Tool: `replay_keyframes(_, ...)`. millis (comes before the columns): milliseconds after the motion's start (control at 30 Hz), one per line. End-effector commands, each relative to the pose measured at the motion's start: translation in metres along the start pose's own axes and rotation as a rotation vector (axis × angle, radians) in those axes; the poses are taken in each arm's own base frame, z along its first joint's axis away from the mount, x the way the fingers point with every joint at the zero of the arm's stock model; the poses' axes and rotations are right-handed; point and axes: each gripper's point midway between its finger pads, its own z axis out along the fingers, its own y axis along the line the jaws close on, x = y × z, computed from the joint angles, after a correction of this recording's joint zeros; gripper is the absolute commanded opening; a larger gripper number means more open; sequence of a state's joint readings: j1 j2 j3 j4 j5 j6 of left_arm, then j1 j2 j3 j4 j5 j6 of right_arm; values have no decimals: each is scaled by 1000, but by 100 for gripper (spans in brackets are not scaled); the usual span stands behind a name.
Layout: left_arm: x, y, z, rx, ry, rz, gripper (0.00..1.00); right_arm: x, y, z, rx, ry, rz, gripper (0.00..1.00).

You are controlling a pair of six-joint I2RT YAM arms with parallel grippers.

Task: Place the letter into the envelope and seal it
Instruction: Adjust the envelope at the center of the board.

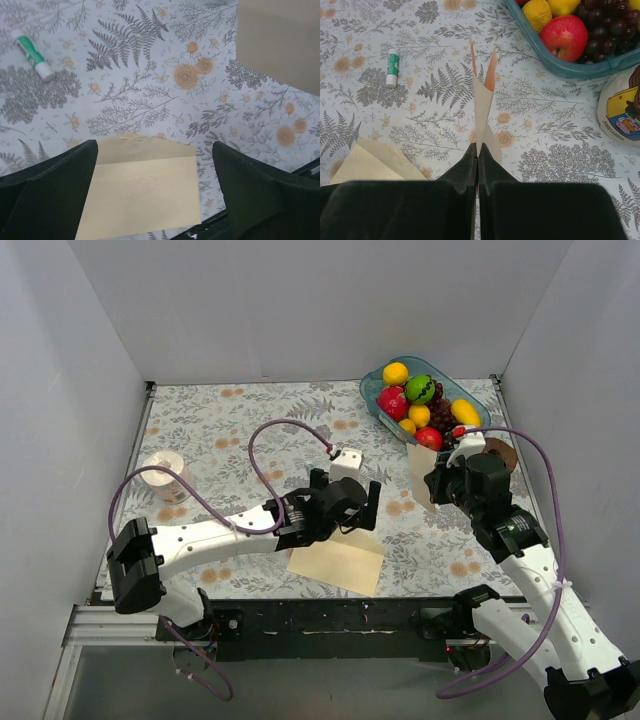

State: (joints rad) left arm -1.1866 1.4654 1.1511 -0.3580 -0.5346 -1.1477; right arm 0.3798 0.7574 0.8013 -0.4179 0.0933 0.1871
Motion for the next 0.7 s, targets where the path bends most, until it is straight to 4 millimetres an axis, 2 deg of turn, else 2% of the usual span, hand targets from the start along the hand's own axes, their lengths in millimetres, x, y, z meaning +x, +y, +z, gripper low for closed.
replay_keyframes(0,81,34,1,-299,254,-266,98,-5,1,2,-4,-19,17,1)
replay_keyframes(33,96,30,2,-311,303,-318,98,-4,1,2,-4,-18,17,1)
replay_keyframes(100,126,29,4,-358,384,-311,98,-2,1,2,-3,-12,17,1)
replay_keyframes(233,145,23,-4,-433,402,-305,98,2,1,2,-9,-1,13,1)
replay_keyframes(367,162,35,-6,-493,398,-314,98,5,2,2,-17,7,14,1)
replay_keyframes(667,220,47,6,-501,508,-223,98,-1,1,0,-5,-3,6,1)
